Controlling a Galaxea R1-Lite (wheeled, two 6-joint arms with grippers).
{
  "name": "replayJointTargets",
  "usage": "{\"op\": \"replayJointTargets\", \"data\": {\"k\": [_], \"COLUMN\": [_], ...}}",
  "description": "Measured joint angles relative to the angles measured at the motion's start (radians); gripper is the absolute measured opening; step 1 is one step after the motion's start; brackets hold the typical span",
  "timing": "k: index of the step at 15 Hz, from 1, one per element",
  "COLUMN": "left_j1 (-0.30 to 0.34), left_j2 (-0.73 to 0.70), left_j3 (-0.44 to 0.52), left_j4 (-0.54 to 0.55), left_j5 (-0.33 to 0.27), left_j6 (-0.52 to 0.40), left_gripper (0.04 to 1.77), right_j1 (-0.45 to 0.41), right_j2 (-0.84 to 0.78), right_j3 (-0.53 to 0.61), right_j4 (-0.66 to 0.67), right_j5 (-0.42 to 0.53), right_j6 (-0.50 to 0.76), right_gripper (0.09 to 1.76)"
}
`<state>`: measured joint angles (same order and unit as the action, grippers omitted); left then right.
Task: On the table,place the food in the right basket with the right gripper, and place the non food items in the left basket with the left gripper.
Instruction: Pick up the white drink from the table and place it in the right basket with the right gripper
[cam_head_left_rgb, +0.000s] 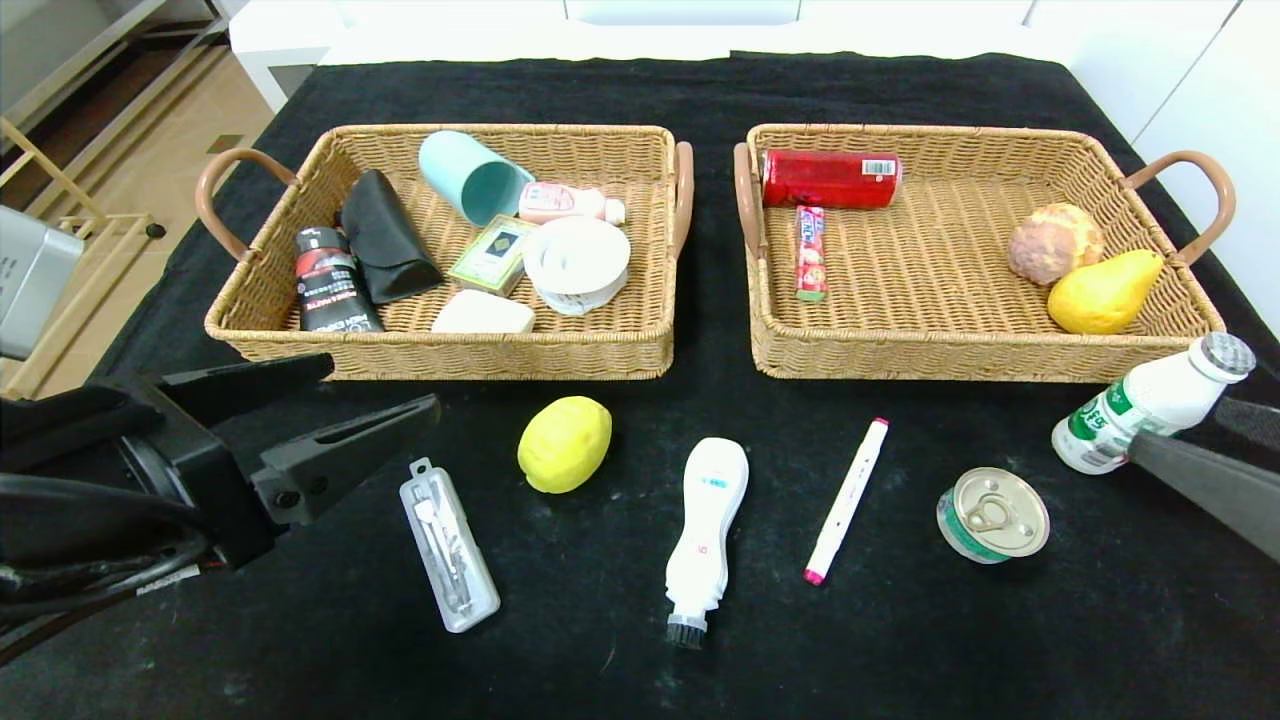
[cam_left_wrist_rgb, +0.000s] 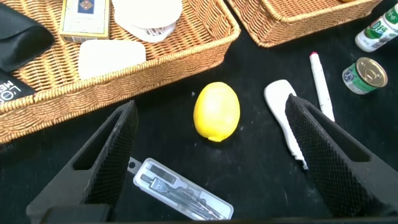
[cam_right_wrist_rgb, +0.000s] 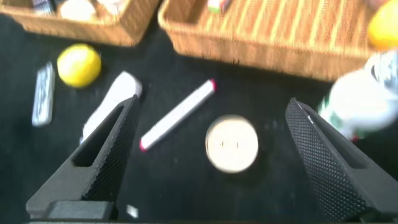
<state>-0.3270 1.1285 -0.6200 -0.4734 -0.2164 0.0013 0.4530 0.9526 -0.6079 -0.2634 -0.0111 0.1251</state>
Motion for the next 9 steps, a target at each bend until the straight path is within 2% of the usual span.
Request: {"op": "replayJointTargets", "data": {"k": [3,4,7,9], "left_j1": [0.0,0.0,0.0,0.0], "left_j2": [-0.001,-0.001,-0.003,-0.005], "left_j3": [0.0,0.0,0.0,0.0], "left_j4": [-0.003,-0.003,-0.004,-0.004], "left_j5": [0.003,0.003,0.005,0.007], "left_j6": [-0.001,-0.001,0.0,0.0], "left_gripper": [1.72,1.72,1.72,1.72], "right_j1": [-0.002,-0.01,-0.046,-0.052], "right_j2": [-0.094,-0.123,-0.163,-0.152], "right_j3": [-0.055,-0.076,-0.099,-0.087], "right_j4": [0.302,0.361,0.382,0.374], "right_j5": [-0.003,-0.01,-0.153,-0.207], "right_j6": [0.003,0.005,0.008,0.009], "right_gripper": [1.71,1.71,1.71,1.71]}}
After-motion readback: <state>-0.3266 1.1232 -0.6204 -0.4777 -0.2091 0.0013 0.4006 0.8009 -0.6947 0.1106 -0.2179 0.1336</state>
